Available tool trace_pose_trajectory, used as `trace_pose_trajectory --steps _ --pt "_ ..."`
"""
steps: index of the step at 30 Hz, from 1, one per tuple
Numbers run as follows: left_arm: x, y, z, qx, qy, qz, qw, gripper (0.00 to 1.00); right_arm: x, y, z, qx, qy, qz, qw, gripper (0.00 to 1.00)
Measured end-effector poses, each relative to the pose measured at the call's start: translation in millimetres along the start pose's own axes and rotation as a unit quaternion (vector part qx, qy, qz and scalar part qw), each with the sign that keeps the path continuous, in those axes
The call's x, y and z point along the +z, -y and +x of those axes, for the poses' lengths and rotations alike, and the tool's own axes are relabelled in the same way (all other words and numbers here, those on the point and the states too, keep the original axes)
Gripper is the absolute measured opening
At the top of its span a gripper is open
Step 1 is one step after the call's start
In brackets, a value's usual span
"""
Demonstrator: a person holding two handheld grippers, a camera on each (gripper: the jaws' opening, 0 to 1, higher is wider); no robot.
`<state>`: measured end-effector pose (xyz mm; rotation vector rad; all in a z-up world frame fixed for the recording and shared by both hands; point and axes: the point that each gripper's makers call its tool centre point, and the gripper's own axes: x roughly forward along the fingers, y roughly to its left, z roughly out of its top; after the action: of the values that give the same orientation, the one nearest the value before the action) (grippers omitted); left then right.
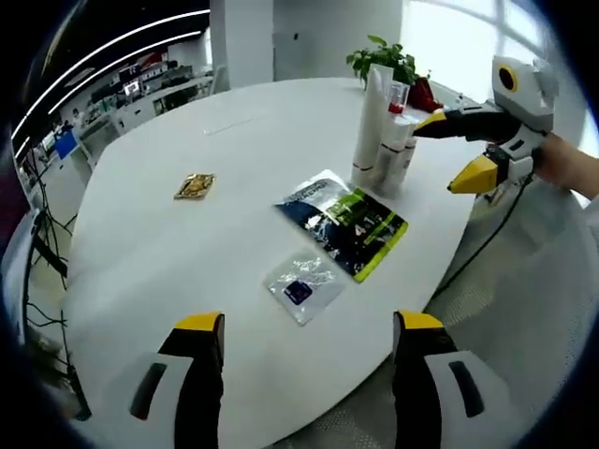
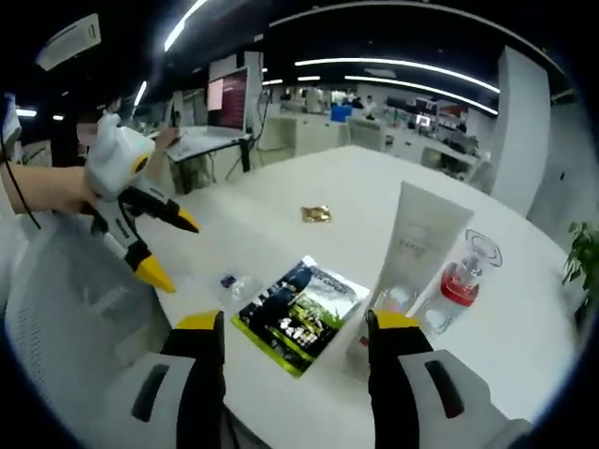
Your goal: Arrange the skincare products in the storage area until every visible bottle or jar stands upright without overlapping.
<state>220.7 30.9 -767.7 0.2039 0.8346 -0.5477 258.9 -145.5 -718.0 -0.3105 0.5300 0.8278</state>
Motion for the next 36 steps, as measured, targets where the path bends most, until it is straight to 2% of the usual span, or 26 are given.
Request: trace_pose_trajectory --steps 7,13,19,23,32,36 --pt "1.3 -4.1 -15 0.009 0.016 -0.014 0.9997 0.77 -6.4 14 -16 -0.02 0.0 0.016 0.9997 0.67" --pt "-4.6 -11.6 -24 0.019 0.021 -0.027 0.9992 0.83 -11.7 27 -28 -0.037 0.001 0.029 0.9989 0.69" --pt "-7.4 -20.5 -32 0.041 0.026 -0.043 0.9979 0.98 -12.6 33 -38 -0.046 0.006 0.038 0.9982 0.72" --pt "-6.4 -23.3 -35 0.044 0.03 -0.052 0.9972 0.99 -12.2 35 -42 -0.047 0.011 0.044 0.9979 0.78" --pt "-11.3 -21.7 -38 0.046 0.018 -0.051 0.9975 0.99 -8.6 37 -49 -0.045 0.036 0.067 0.9961 0.87" --pt "-10.8 -20.6 -39 0.047 0.014 -0.048 0.9976 0.99 -9.2 38 -47 -0.045 0.038 0.068 0.996 0.91"
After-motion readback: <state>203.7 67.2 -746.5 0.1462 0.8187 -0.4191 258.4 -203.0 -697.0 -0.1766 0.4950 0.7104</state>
